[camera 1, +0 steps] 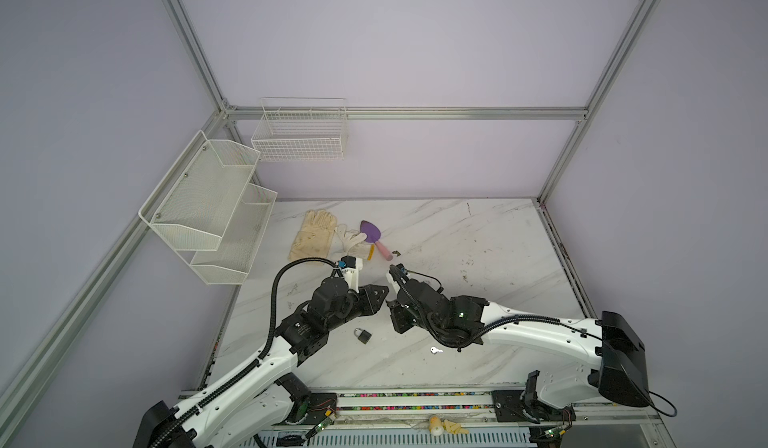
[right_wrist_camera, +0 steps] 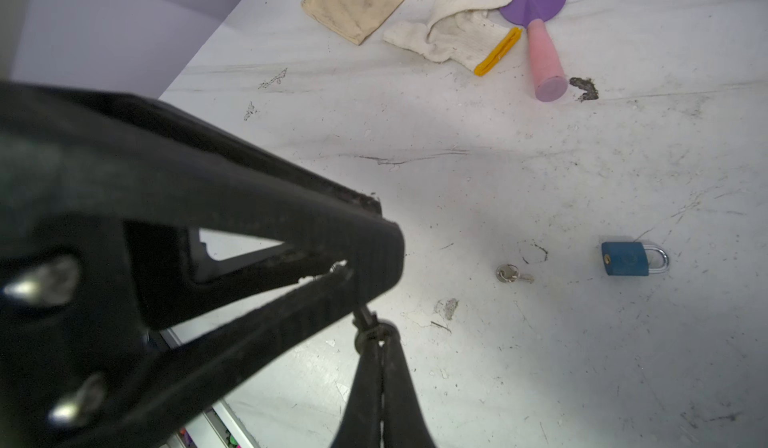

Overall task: Unlock with the key
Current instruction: 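Lift the key with the right gripper while the left gripper moves toward it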

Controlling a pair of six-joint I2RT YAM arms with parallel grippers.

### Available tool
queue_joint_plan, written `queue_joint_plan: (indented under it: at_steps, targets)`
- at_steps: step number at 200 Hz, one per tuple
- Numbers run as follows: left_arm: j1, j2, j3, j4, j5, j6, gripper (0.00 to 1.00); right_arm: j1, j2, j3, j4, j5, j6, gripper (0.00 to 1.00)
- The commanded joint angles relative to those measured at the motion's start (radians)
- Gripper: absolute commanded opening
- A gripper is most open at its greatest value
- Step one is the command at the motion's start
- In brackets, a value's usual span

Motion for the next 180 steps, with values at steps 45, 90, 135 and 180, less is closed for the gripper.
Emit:
queue_joint_plan:
  at_steps: [45,90,135,180]
  targets:
    - [-0.014,0.024,0.008,0.067,0.02,0.012,0.21,-0.014,-0.015,0.043,0.018,-0.006,0.021,0.0]
    - [-0.013,0.01,-0.006,0.077,0.0,0.009,0.13,-0.017,-0.008,0.04,0.02,-0.014,0.022,0.0]
    - [-0.013,-0.004,-0.012,0.07,-0.028,0.01,0.05,-0.019,-0.018,0.042,0.019,-0.011,0.023,0.0]
    - [-0.012,-0.014,0.008,0.04,-0.075,0.034,0.0,-0.02,-0.027,0.041,0.016,-0.004,0.025,0.03]
